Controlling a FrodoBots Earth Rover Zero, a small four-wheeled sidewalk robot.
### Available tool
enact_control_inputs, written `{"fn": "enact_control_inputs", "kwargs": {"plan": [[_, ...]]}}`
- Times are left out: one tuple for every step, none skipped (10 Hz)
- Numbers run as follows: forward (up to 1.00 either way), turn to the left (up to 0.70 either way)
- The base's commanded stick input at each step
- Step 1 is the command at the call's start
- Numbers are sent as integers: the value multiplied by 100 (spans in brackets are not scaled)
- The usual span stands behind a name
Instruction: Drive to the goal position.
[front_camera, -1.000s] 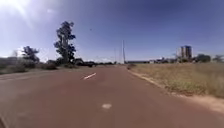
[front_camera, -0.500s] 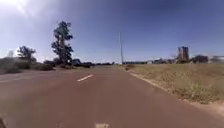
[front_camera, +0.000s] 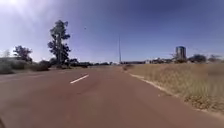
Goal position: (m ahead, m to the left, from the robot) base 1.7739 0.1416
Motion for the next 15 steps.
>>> {"fn": "enact_control_inputs", "kwargs": {"plan": [[100, -12], [100, -11], [100, -8], [100, -6], [100, -3], [100, 0], [100, 0], [100, 0], [100, 0], [100, 0], [100, 0], [100, 0], [100, 0], [100, 0], [100, 0]]}}
